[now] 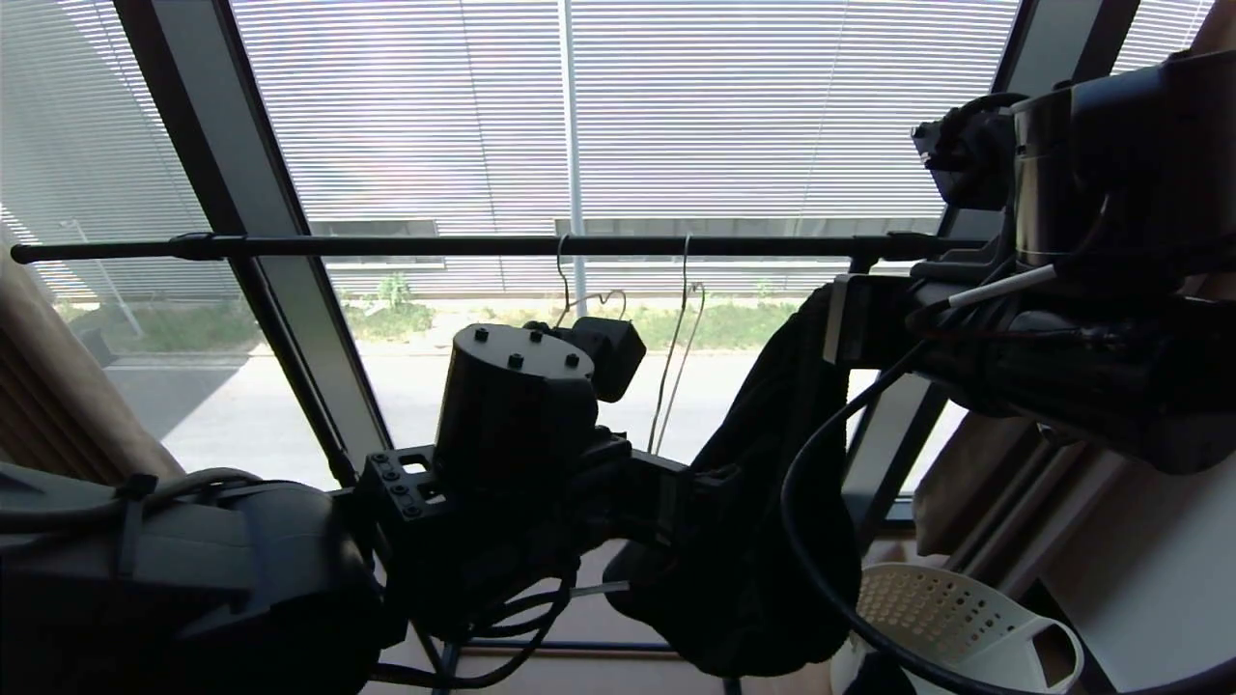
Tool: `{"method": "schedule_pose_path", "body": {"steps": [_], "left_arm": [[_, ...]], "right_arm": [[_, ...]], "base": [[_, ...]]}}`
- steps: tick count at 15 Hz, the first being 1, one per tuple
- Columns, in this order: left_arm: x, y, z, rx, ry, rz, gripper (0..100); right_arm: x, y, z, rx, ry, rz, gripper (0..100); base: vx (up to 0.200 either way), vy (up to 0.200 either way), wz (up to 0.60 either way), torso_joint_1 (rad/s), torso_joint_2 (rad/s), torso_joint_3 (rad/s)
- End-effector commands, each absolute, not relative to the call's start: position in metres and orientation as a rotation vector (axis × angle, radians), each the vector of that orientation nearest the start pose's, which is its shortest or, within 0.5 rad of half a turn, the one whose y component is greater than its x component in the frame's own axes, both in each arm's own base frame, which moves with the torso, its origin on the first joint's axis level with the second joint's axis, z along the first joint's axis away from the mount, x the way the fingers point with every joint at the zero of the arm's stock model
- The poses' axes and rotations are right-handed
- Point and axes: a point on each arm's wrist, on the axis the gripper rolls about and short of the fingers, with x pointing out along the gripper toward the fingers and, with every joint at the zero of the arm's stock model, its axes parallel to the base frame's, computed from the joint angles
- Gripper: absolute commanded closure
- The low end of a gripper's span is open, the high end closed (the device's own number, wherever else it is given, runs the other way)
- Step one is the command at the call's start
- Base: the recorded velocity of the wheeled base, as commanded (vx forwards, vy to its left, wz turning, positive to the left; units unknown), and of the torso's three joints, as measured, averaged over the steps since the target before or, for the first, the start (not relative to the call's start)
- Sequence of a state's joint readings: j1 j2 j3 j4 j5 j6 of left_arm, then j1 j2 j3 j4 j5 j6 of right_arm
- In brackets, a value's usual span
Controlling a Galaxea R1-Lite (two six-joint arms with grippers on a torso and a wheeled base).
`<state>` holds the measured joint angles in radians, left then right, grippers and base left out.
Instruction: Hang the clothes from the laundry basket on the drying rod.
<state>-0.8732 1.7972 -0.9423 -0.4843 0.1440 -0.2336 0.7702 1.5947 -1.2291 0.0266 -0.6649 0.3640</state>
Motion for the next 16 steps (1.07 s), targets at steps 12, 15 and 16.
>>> {"method": "schedule_pose_path", "body": {"steps": [12, 15, 16], "left_arm": [[0.215, -0.316, 0.168, -0.013, 0.425, -0.734, 0], [0.219, -0.318, 0.16, -0.011, 0.443, -0.722, 0], [0.22, -0.319, 0.158, -0.009, 0.449, -0.72, 0]], "right_arm": [[0.211, 0.198, 0.271, 0.095, 0.277, -0.009, 100], [0.216, 0.201, 0.273, 0.103, 0.256, -0.055, 100], [0.217, 0.202, 0.273, 0.101, 0.258, -0.057, 100]], "base": [[0.0, 0.0, 0.0, 0.0, 0.0, 0.0], [0.0, 0.0, 0.0, 0.0, 0.0, 0.0], [0.0, 0.0, 0.0, 0.0, 0.0, 0.0]]}}
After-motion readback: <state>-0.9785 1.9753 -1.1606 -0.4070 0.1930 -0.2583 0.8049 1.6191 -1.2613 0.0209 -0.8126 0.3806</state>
